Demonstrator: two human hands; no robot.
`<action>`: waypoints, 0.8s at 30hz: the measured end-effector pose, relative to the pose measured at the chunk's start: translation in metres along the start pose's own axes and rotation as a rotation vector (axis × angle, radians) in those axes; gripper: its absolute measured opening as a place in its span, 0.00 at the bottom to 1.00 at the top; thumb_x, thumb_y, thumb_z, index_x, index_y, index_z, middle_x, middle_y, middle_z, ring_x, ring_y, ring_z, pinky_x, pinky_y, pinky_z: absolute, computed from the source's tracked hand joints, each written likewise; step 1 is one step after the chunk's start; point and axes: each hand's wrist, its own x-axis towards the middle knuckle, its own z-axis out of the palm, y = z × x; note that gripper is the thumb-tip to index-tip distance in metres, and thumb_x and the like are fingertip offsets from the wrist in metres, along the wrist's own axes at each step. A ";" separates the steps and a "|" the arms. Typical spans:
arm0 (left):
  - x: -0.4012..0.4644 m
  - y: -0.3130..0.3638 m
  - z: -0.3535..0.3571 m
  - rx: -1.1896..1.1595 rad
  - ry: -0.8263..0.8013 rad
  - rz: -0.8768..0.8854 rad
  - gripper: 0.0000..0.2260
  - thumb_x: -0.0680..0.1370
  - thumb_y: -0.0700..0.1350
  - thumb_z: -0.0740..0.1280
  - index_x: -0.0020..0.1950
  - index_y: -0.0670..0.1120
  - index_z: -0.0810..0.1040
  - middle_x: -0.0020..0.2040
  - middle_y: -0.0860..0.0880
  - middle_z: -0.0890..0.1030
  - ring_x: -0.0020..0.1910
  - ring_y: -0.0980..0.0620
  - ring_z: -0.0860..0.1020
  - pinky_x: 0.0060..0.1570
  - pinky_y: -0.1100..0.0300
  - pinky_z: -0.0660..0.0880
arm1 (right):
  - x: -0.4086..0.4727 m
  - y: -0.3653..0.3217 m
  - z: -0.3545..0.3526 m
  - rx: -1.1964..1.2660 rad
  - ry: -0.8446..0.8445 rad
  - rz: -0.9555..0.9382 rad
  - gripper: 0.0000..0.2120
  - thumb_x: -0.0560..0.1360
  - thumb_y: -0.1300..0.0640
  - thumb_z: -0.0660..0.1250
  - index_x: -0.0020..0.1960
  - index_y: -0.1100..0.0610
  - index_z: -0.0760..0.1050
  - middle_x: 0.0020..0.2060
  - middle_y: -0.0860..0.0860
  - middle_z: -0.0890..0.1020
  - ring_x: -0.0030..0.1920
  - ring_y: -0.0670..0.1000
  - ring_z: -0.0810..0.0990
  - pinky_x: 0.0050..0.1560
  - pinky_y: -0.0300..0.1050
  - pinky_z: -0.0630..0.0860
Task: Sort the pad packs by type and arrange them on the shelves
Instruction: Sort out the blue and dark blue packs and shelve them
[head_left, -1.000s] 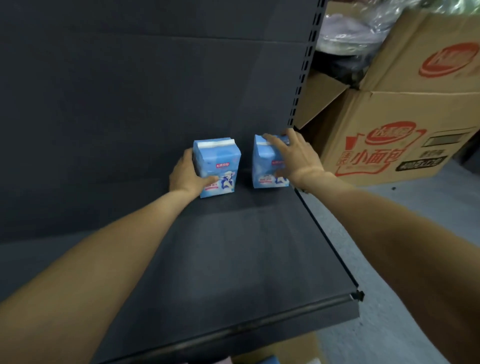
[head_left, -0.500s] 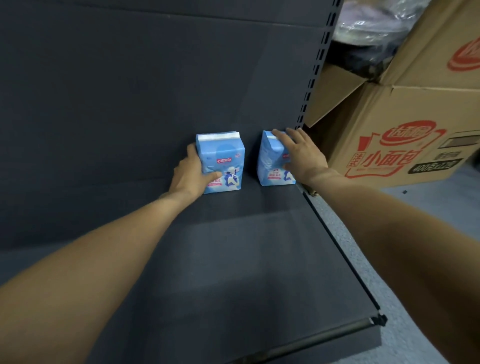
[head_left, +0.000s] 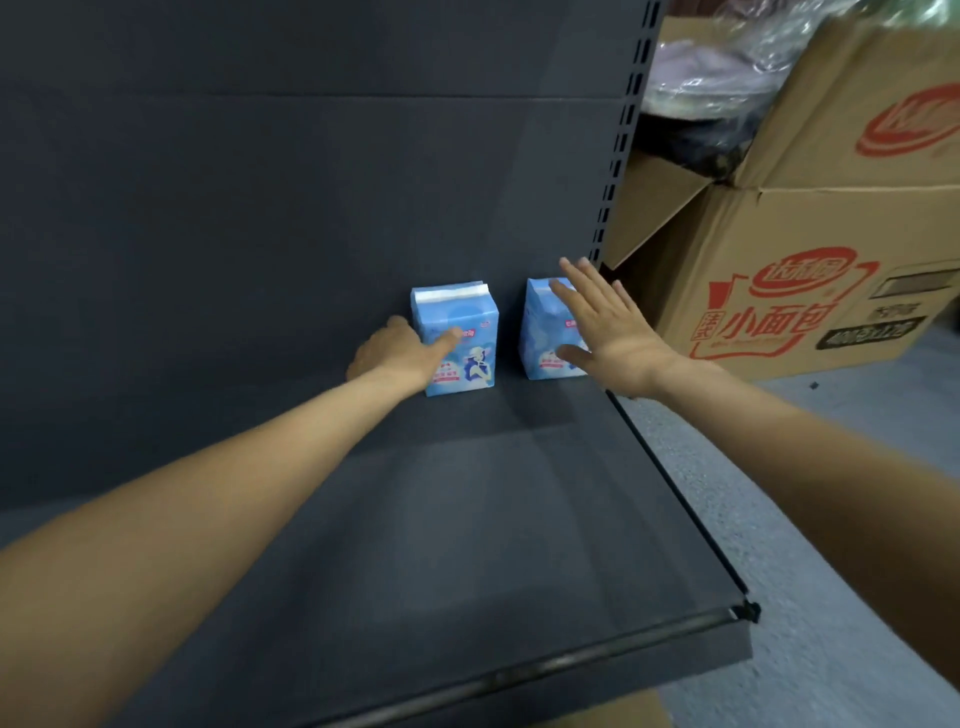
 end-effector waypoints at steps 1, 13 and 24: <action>-0.015 0.002 -0.009 -0.090 0.007 0.032 0.26 0.76 0.63 0.61 0.65 0.45 0.70 0.63 0.48 0.76 0.61 0.46 0.74 0.55 0.54 0.70 | -0.012 -0.006 -0.005 0.112 0.021 -0.024 0.32 0.79 0.51 0.63 0.77 0.56 0.51 0.78 0.51 0.47 0.77 0.50 0.41 0.76 0.49 0.42; -0.221 -0.027 -0.068 -0.227 -0.427 0.540 0.10 0.75 0.42 0.69 0.47 0.59 0.75 0.47 0.56 0.82 0.49 0.60 0.80 0.55 0.60 0.75 | -0.227 -0.116 -0.048 0.544 -0.444 -0.030 0.21 0.75 0.39 0.60 0.62 0.50 0.75 0.58 0.43 0.79 0.59 0.39 0.75 0.60 0.31 0.66; -0.316 -0.071 -0.046 0.575 -0.338 0.768 0.22 0.78 0.59 0.59 0.71 0.57 0.64 0.69 0.55 0.70 0.67 0.51 0.67 0.65 0.57 0.60 | -0.345 -0.164 -0.009 0.437 -0.316 0.117 0.31 0.67 0.31 0.51 0.62 0.46 0.72 0.56 0.45 0.77 0.58 0.48 0.73 0.58 0.43 0.69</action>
